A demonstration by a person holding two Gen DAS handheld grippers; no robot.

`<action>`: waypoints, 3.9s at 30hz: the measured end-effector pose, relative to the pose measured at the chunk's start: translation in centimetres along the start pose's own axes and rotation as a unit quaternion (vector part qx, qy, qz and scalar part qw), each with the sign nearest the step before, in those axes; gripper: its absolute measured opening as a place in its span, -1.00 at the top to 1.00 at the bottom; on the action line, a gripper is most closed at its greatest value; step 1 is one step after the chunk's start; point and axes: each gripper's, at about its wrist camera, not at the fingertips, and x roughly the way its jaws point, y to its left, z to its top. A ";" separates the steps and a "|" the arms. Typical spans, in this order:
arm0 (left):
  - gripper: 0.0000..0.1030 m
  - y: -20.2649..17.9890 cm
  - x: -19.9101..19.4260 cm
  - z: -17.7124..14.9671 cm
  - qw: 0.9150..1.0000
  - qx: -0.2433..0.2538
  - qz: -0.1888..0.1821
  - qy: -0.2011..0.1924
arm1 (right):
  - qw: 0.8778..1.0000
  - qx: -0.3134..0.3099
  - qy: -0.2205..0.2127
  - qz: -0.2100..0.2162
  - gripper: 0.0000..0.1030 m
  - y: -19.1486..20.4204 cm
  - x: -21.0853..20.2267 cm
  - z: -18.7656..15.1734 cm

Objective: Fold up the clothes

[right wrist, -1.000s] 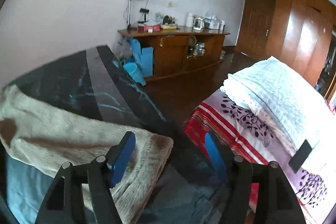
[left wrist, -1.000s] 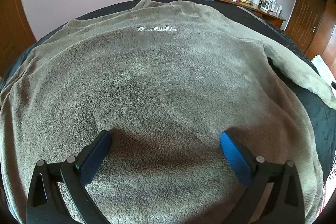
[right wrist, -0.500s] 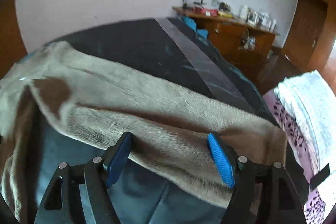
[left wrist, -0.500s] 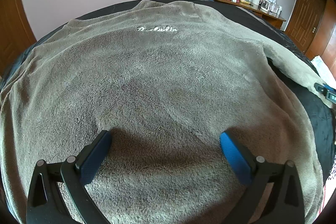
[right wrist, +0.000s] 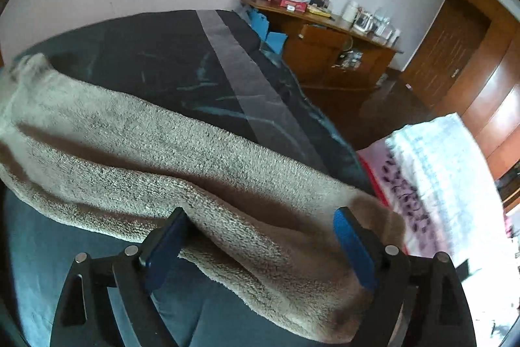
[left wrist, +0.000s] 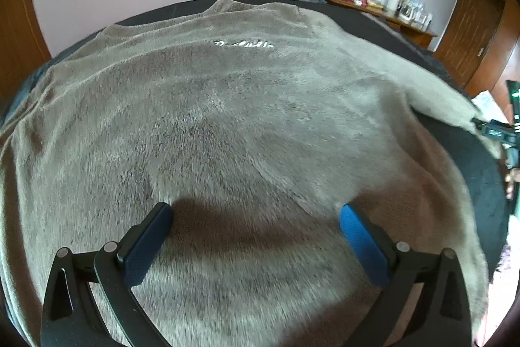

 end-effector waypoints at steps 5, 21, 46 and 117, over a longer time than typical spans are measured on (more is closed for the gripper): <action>-1.00 1.2 -2.2 -1.0 1.000 -0.015 -0.025 -0.010 | 0.993 -0.017 -0.075 0.084 -0.74 3.6 -6.0 0.0; -1.00 4.9 -3.7 -4.5 0.998 -0.054 -0.021 -0.012 | 0.969 -0.165 -0.044 0.176 -0.74 21.6 -4.7 2.7; -1.00 6.1 -5.7 -6.7 0.998 -0.064 0.005 -0.019 | 0.906 -0.225 -0.170 0.318 -0.97 14.4 -15.6 -8.3; -1.00 12.6 -15.5 -17.5 0.994 0.022 0.100 -0.034 | 0.887 -0.153 -0.182 0.396 -0.43 6.5 -24.0 -19.7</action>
